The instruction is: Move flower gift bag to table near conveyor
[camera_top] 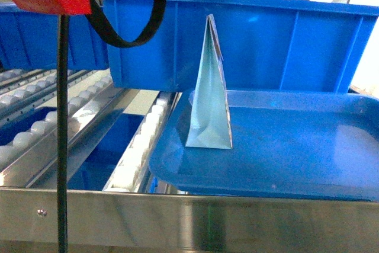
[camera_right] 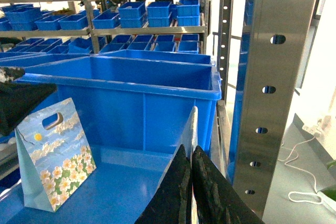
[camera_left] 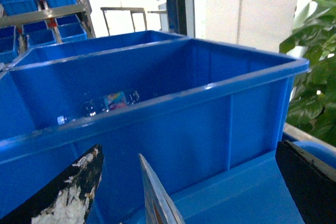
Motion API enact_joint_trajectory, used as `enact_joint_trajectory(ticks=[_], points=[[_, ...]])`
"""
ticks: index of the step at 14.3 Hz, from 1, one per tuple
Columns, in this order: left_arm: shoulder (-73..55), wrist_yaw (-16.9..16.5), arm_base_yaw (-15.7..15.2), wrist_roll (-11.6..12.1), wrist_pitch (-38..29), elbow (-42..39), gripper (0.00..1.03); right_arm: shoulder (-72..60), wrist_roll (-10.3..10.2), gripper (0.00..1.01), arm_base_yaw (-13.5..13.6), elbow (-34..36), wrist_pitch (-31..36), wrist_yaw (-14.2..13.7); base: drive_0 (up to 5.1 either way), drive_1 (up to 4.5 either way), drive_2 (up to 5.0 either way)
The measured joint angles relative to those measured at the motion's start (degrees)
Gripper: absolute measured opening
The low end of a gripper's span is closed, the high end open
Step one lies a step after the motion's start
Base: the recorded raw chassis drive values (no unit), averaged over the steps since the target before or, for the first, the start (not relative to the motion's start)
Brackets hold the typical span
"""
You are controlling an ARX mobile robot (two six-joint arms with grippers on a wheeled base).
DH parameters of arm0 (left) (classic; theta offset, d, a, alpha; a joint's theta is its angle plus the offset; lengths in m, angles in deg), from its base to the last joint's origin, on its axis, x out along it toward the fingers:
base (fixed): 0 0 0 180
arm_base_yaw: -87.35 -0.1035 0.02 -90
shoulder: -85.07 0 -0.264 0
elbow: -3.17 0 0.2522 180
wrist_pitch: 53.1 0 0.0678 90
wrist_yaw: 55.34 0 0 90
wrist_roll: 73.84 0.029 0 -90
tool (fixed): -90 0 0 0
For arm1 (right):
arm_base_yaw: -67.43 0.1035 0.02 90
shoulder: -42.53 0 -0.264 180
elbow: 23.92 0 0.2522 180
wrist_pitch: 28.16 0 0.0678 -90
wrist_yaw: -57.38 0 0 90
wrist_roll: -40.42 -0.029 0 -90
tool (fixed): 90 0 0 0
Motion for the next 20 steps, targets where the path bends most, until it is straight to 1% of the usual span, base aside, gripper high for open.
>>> enact_joint_trajectory(ticks=[2,4,6,8,12,14,15,16,17,18,20], points=[[-1.55,0.94,0.63,-1.31,3.32,0.28,0.98,0.00,0.00,0.03,0.00,0.00,0.00,0.00,0.0,0.00,0.0],[-2.47,2.71,0.55,-3.56,5.16,0.70,0.98,0.00,0.00,0.03,0.00,0.00,0.00,0.00,0.0,0.00,0.0],[-3.10,2.56,0.57,-5.64,8.41,2.23,0.98,0.00,0.00,0.03,0.00,0.00,0.00,0.00,0.0,0.00,0.0],[-4.98,1.68,1.05,-8.09,13.29,3.93,0.98,0.00,0.00,0.03,0.00,0.00,0.00,0.00,0.0,0.00,0.0],[-6.10,1.49,1.84,-8.28,14.80,6.27,0.98,0.00,0.00,0.03,0.00,0.00,0.00,0.00,0.0,0.00,0.0],[-6.23,2.25,1.97,-8.39,15.32,6.36,0.98,0.00,0.00,0.03,0.00,0.00,0.00,0.00,0.0,0.00,0.0],[-6.56,4.09,1.97,-9.07,16.39,6.36,0.72,0.00,0.00,0.03,0.00,0.00,0.00,0.00,0.0,0.00,0.0],[-6.56,4.11,1.97,-9.31,17.09,6.38,0.63,0.00,0.00,0.03,0.00,0.00,0.00,0.00,0.0,0.00,0.0],[-6.58,4.13,1.97,-9.55,17.11,6.38,0.51,0.00,0.00,0.03,0.00,0.00,0.00,0.00,0.0,0.00,0.0],[-6.58,4.37,1.97,-9.68,17.38,6.38,0.43,0.00,0.00,0.03,0.00,0.00,0.00,0.00,0.0,0.00,0.0],[-6.58,4.85,2.05,-10.27,17.81,6.38,0.22,0.00,0.00,0.03,0.00,0.00,0.00,0.00,0.0,0.00,0.0]])
